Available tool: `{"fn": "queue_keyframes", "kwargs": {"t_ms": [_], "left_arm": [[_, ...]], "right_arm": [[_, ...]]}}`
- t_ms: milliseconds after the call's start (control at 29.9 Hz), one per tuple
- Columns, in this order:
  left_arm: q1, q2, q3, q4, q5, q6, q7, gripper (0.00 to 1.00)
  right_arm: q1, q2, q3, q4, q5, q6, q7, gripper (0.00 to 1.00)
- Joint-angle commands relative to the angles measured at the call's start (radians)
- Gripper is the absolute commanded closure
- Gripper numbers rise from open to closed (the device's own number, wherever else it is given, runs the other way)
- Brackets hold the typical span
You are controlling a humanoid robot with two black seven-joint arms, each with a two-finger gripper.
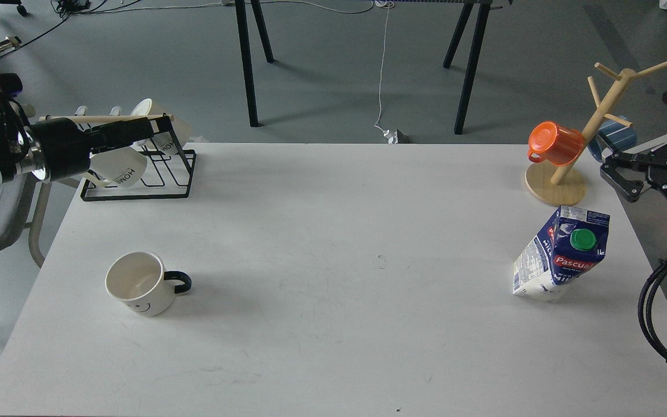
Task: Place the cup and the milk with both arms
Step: 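Move the left gripper from the rack down toward the white mug, then grasp the white mug rim with the left gripper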
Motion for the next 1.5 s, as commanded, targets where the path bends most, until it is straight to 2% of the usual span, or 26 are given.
{"fn": "queue_keyframes", "kwargs": {"t_ms": [0,234,334,468,768,1236,1470], "left_arm": [[0.042,0.074,-0.001,-0.053,0.174,0.158,0.000,0.00],[0.200,0.167,0.001,-0.079,0.360,0.456,0.000,0.01],[0.246,0.169,0.001,-0.079,0.443,0.545,0.000,0.01],[0.330,0.158,-0.001,-0.079,0.478,0.614,0.000,0.01],[0.373,0.060,0.007,-0.039,0.544,0.627,0.000,0.02],[0.370,-0.102,0.051,0.194,0.556,0.619,0.000,0.03],[0.352,-0.113,0.110,0.220,0.558,0.616,0.000,0.04]], "right_arm": [[-0.013,0.000,0.003,0.001,0.000,0.000,0.001,0.01],[-0.019,0.000,0.007,0.002,0.000,0.000,0.001,0.01],[-0.019,0.000,0.007,0.002,0.000,0.000,0.001,0.01],[-0.036,0.000,0.010,0.002,0.003,0.000,0.001,0.01],[-0.065,-0.002,0.017,0.015,0.005,0.000,0.000,0.01],[-0.083,-0.008,0.023,0.024,0.006,0.000,0.001,0.01],[-0.112,-0.009,0.046,0.030,0.006,0.000,0.001,0.01]]}}
